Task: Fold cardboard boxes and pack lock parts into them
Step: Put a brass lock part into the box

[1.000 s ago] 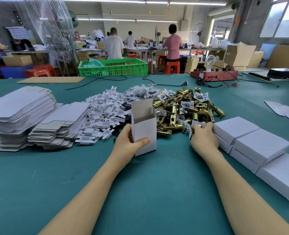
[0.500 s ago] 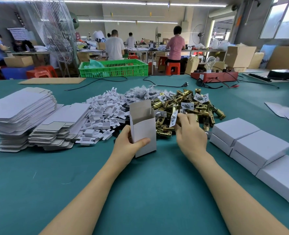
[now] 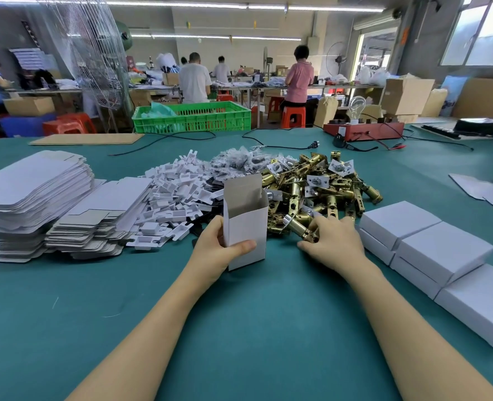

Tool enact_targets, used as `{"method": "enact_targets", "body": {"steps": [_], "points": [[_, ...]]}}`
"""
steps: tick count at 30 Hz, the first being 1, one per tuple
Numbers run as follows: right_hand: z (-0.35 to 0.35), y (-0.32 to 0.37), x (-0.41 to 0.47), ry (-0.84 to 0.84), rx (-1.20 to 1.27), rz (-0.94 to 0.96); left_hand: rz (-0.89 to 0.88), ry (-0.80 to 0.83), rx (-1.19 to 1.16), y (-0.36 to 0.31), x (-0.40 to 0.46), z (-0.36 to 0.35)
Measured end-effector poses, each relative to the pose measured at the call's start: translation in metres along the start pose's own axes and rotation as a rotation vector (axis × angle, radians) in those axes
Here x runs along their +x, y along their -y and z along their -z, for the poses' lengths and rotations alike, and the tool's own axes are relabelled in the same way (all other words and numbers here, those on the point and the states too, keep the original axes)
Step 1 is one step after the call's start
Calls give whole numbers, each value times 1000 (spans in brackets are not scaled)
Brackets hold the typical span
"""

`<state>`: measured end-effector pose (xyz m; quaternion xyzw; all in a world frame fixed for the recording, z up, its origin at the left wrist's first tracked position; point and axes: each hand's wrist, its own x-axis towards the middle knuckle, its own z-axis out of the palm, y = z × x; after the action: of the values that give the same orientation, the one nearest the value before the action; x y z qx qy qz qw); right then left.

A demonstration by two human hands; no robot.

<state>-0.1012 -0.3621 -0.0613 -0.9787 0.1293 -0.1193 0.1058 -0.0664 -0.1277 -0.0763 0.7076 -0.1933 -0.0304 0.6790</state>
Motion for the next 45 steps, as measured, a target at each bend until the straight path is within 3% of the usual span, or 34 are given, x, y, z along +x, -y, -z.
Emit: {"method": "enact_targets", "body": {"steps": [3,9,14,19,22,25,29,45], "points": [[2,-6,0,11,232,-20,-21,25,-28,1,0,0],[13,-4,1,-246,837,-69,-18,1,-33,0,2,-2],[13,-1,0,-431,996,-210,-33,7,-7,0,0,-2],[40,6,-1,-270,1829,-278,-48,24,9,-4,-2,-9],[54,21,-8,-109,2121,-196,-45,25,7,-4,-2,-10],[62,40,-16,-24,2119,-56,-39,48,6,-4,-4,-10],[62,56,-23,-10,1880,102,-36,83,10,-4,-6,-15],[52,53,-20,-225,1439,141,-31,79,45,-5,-6,-13]]}}
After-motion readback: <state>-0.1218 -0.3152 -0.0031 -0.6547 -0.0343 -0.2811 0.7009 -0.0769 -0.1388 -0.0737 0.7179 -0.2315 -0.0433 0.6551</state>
